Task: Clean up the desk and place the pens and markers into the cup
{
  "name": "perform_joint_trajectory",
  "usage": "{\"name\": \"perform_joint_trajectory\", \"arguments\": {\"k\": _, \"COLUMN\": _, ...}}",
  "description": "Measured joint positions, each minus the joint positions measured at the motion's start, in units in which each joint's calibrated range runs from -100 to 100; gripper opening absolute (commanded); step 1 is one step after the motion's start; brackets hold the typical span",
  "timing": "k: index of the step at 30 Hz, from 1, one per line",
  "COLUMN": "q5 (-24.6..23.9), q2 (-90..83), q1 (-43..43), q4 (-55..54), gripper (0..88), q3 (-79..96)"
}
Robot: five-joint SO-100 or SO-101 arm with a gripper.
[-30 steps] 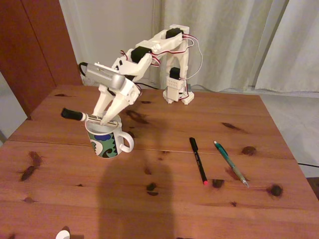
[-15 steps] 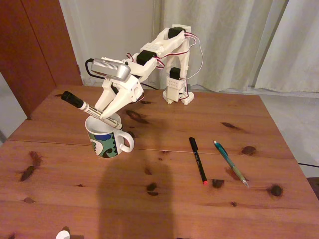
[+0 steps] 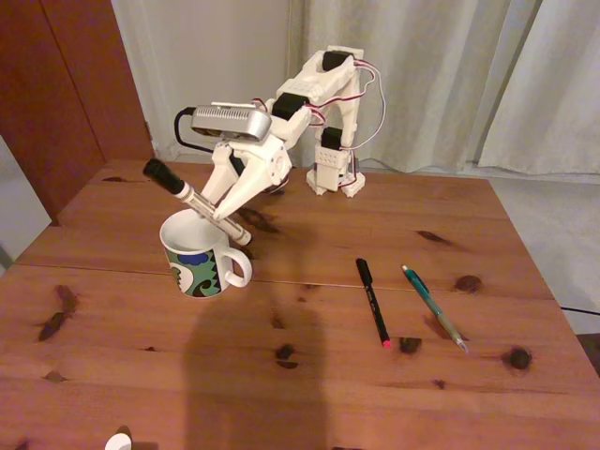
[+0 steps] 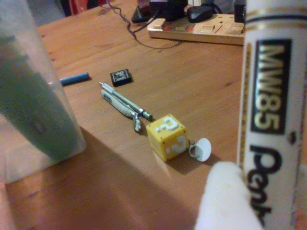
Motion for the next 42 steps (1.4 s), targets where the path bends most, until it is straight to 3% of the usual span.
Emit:
{"name": "perform_joint_trajectory", "arguments": {"k": 18, "q5": 0.78, "q2": -2.12, "q1": 10.49, "q4": -0.17, "gripper": 0.8, "q3": 2.29}}
{"name": "perform_joint_trajectory", "arguments": {"k": 30, "q5": 1.37, "q2": -2.12, "q1": 12.83, "q4": -0.17, "gripper": 1.4, "q3": 2.55}}
{"name": "perform_joint_trajectory", "arguments": {"k": 36, "q5": 1.37, "q2": -2.12, "q1": 12.91, "q4": -0.17, "gripper": 13.2, "q3": 2.55}}
{"name": "perform_joint_trajectory", "arguments": {"k": 42, "q5": 1.37, "q2": -2.12, "q1": 12.91, "q4": -0.17, "gripper": 14.4, "q3": 2.55}}
